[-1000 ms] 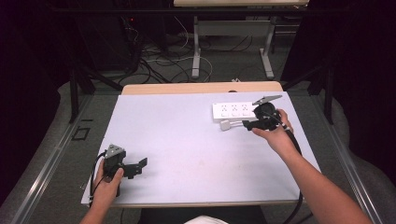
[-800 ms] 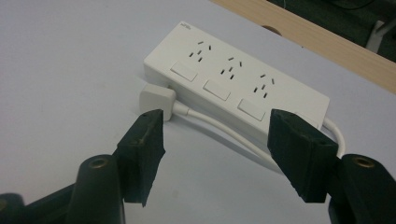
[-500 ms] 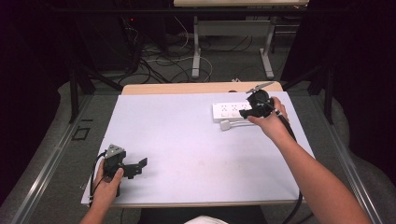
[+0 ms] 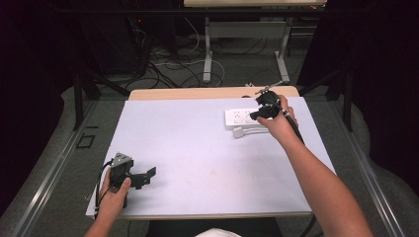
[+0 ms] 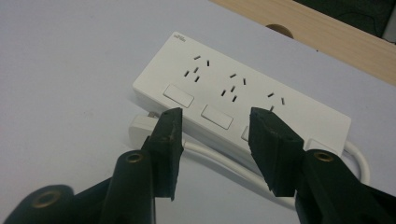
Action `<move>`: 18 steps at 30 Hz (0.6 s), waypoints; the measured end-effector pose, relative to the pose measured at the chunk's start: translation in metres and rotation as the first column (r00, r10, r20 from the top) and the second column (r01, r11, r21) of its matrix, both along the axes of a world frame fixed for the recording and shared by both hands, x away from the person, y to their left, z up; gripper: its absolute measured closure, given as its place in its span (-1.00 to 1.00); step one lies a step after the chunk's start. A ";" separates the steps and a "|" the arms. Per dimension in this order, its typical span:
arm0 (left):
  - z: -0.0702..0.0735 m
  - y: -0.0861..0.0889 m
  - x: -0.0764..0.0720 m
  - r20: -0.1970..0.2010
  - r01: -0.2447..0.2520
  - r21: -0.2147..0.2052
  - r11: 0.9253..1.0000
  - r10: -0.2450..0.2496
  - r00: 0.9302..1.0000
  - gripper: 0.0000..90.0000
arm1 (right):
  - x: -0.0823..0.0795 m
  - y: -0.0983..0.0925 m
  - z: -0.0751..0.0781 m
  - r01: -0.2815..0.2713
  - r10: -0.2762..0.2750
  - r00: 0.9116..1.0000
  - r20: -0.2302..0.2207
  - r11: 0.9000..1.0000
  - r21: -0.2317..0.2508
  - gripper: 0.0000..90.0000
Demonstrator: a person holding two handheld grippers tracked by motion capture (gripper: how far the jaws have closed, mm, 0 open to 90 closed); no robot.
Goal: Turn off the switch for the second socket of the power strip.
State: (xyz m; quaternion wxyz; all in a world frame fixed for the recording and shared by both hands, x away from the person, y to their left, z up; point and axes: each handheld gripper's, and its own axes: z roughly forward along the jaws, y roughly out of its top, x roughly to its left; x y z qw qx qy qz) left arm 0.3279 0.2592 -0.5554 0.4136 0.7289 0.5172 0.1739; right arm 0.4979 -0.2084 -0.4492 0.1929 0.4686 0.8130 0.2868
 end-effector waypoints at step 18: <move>-0.001 0.001 0.001 -0.008 0.004 -0.001 1.000 -0.004 1.000 -0.95 | 0.024 0.012 -0.019 0.065 -0.065 0.998 -0.022 0.998 0.011 0.59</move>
